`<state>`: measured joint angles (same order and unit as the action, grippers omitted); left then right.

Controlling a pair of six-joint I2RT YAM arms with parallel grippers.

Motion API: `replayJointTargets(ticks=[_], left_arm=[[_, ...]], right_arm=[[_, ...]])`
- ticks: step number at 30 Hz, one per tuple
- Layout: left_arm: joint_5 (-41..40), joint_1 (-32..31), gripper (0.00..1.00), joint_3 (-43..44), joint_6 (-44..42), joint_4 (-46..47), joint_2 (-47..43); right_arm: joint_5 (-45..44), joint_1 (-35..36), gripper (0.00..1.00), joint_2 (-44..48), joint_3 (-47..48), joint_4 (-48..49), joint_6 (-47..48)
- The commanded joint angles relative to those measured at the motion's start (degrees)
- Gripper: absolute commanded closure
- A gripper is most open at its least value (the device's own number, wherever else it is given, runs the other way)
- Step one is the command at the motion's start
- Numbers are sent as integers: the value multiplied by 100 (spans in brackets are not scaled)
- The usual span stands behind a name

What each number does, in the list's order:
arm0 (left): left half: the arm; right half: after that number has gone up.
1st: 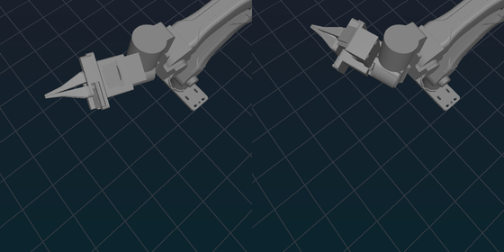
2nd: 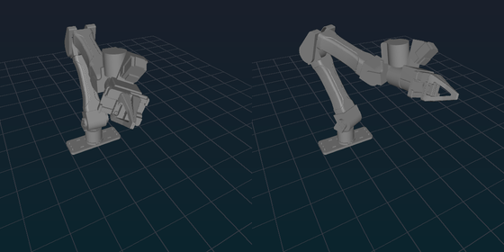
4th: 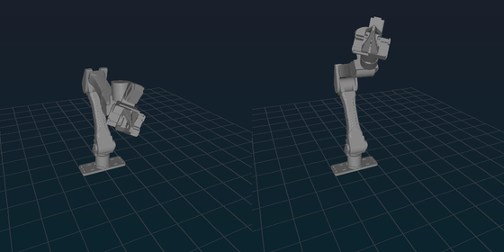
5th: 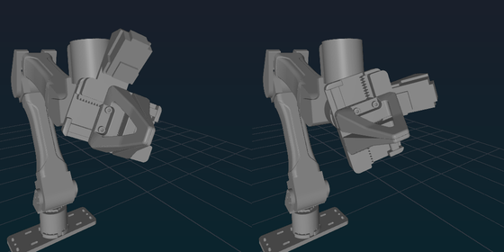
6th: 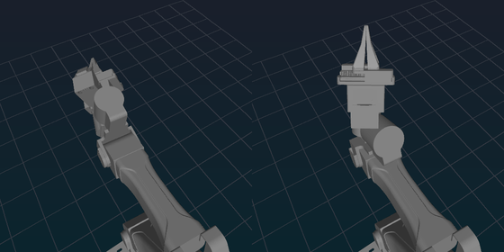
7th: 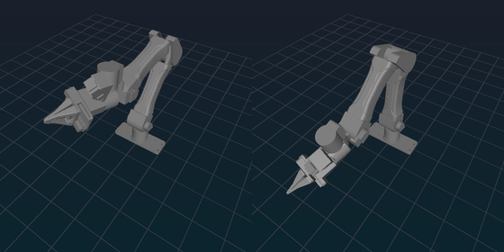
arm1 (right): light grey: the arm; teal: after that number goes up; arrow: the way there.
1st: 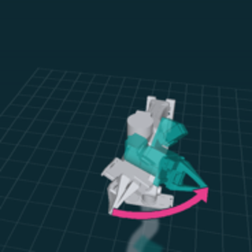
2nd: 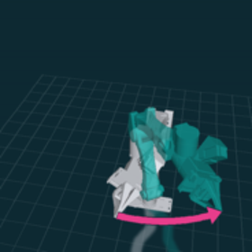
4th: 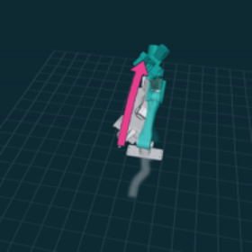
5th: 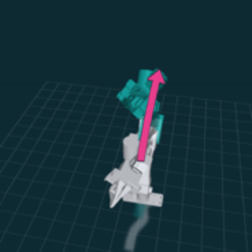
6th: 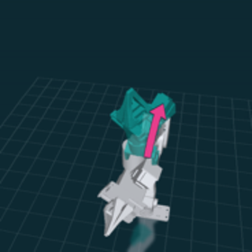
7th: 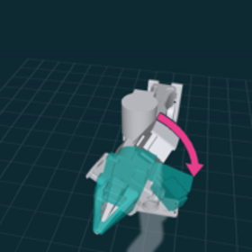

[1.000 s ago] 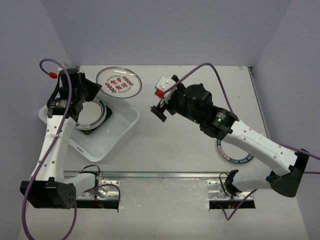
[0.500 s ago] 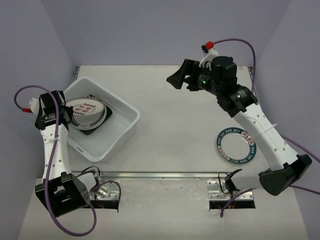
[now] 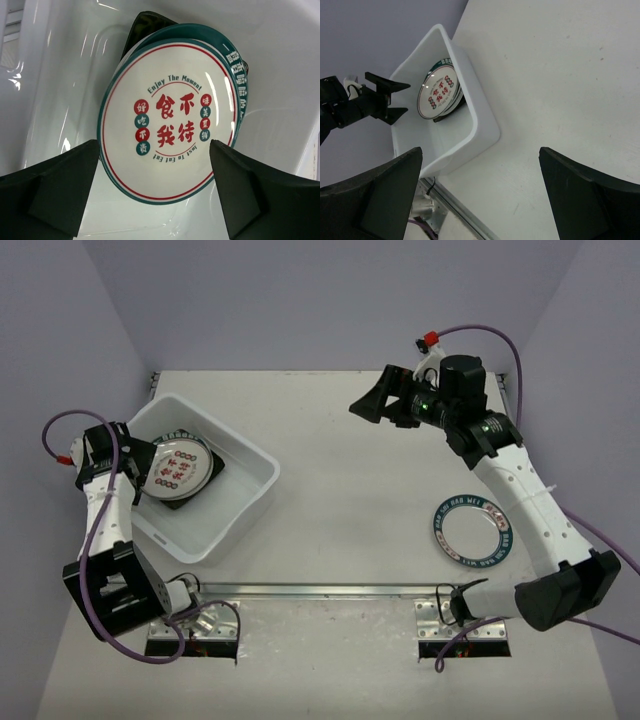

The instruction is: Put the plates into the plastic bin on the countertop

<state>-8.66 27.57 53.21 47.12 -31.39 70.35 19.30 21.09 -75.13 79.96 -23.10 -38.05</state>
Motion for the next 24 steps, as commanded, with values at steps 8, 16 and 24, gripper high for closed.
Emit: replayJointTargets(ticks=[8,16,24], left_arm=[[665,-141,0,1046,-822,-387,480],[1525,-3100,0,3069,-1468,-672,846],[2643,-5911,0,2888,-697,1128,2284]], right_arm=[[399,-229,1,-142,152,-392,229],[-169,-354,1,-70,626,-1346,406],[-1435,-365,1,1188,731,-1944,315]])
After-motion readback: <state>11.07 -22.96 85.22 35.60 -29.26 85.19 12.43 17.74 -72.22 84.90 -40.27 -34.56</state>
